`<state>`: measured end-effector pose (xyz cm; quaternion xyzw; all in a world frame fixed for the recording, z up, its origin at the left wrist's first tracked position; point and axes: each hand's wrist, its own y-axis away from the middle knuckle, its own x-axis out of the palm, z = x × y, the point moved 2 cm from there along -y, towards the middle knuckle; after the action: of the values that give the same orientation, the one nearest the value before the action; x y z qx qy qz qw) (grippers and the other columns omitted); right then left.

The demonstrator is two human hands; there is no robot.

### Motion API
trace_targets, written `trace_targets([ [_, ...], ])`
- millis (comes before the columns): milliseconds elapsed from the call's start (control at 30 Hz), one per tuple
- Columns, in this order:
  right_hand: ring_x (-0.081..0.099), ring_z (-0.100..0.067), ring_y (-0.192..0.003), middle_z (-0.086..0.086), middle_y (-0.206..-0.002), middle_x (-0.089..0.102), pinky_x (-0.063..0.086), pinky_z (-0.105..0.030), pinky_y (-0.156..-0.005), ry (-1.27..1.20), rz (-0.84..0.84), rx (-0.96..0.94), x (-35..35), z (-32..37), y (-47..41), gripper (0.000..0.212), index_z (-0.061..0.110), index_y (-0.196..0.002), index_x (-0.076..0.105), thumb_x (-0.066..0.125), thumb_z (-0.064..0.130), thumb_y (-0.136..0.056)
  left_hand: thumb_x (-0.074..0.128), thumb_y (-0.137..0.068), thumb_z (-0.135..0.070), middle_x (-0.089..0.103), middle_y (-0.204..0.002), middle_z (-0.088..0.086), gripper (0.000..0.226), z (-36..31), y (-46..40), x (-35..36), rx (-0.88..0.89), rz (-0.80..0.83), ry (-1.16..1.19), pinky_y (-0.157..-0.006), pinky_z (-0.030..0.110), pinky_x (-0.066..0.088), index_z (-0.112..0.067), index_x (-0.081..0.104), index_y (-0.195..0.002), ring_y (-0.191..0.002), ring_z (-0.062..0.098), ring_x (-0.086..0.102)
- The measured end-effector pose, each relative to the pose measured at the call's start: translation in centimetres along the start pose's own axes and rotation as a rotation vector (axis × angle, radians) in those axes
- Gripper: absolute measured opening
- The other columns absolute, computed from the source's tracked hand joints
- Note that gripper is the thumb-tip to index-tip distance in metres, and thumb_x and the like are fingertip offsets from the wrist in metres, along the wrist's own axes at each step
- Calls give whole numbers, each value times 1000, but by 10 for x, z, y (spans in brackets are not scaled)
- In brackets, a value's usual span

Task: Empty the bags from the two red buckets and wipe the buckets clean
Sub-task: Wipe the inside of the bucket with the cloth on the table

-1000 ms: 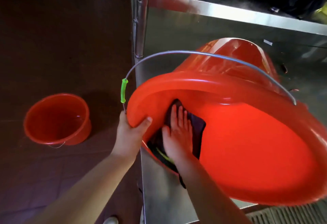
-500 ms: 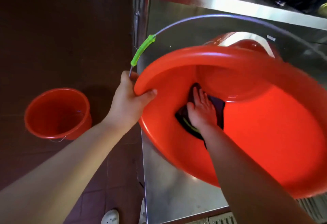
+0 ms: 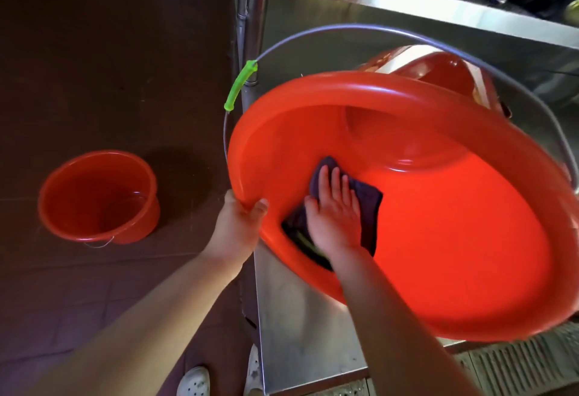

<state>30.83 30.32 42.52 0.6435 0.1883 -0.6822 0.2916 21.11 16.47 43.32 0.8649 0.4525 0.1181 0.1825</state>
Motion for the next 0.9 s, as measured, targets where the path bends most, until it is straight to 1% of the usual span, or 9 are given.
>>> trace_targets([
  [100,10,-26,-147,-9,-159,11,8,-39,-119,-60,-11,-172,7,26,63,70,20,-151,8,29,41,-88,59,-92,-13,56,-112,8,30,-1,3,0,98,-60,-51,-91,33,46,-11,37,-112,-104,22,57],
  [233,1,-17,-147,0,-159,3,-1,-31,-119,-93,-12,-242,6,17,75,70,29,-148,-4,24,44,-86,59,-92,-18,53,-89,-12,25,-13,9,-4,243,-77,-182,-63,7,43,-16,35,-99,-74,-9,55],
  [433,7,-19,-147,-5,-160,5,3,-32,-119,56,-34,-78,2,-28,-9,68,21,-152,3,37,39,-96,57,-93,-23,54,-88,-12,24,-45,15,-18,424,-24,-285,-66,22,48,-29,34,-88,-74,-13,56],
  [533,7,-19,-147,-3,-160,6,3,-32,-118,37,0,69,-2,-52,-49,63,23,-152,6,33,41,-98,56,-88,-35,57,-93,-13,20,-51,13,-23,414,20,-280,-69,25,50,-38,38,-95,-83,-10,58],
  [600,6,-18,-147,0,-160,6,3,-32,-116,17,-7,127,-2,-58,-61,62,26,-152,8,32,44,-97,59,-86,-32,59,-98,-15,30,-53,11,-22,395,40,-215,-72,19,50,-38,40,-109,-88,-9,59],
  [667,6,-17,-147,2,-160,6,3,-33,-116,14,-19,135,0,-58,-64,62,28,-152,9,31,45,-96,64,-81,-25,62,-105,-8,37,-49,7,-21,346,65,-101,-81,20,51,-36,45,-110,-95,0,62],
  [767,4,-16,-147,2,-160,5,2,-33,-116,15,-19,138,1,-57,-63,62,28,-152,8,29,45,-96,69,-83,-15,60,-114,10,39,-26,11,-14,117,130,-91,-91,44,51,-24,43,-110,-106,24,61],
  [833,3,-16,-147,0,-160,3,2,-34,-117,20,3,141,0,-56,-63,62,26,-152,6,28,43,-97,62,-90,-12,58,-111,8,31,-12,16,-9,2,162,-139,-82,40,54,-20,39,-110,-103,22,60],
  [900,2,-17,-147,-1,-161,2,2,-35,-118,16,28,150,-2,-50,-57,61,24,-152,4,27,41,-98,57,-93,-13,58,-108,9,27,-7,18,-7,0,163,-150,-83,45,55,-20,37,-110,-97,21,60],
])
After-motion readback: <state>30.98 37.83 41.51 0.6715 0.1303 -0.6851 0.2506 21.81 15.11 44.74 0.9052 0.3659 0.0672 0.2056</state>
